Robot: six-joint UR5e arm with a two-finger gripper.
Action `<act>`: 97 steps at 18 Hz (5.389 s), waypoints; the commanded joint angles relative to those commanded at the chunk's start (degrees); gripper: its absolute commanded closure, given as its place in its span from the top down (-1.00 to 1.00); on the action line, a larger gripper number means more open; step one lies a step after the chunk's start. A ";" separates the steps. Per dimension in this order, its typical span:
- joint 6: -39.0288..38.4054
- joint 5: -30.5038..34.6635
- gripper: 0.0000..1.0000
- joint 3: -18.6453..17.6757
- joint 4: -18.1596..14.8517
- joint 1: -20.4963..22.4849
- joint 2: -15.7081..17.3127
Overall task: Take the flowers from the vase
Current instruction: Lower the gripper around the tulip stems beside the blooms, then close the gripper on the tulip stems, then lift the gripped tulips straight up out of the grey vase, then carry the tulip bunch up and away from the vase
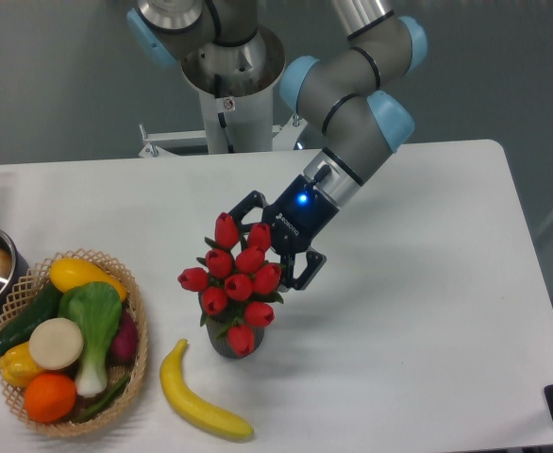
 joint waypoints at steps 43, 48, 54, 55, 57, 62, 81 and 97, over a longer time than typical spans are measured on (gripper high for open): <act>2.20 -6.94 -0.12 1.06 0.26 -0.88 -2.91; 0.63 -8.70 -0.11 0.62 0.09 -0.97 -0.10; -3.16 -9.31 -0.11 0.27 0.18 -0.79 3.68; -3.16 -10.10 -0.11 0.27 0.18 -0.79 3.86; -3.77 -12.29 -0.11 0.35 0.17 -0.88 4.13; -4.66 -12.92 -0.11 2.72 0.09 -0.71 4.83; -21.95 -13.10 -0.11 8.78 0.00 2.19 12.21; -22.34 5.62 -0.12 18.72 0.35 13.96 8.97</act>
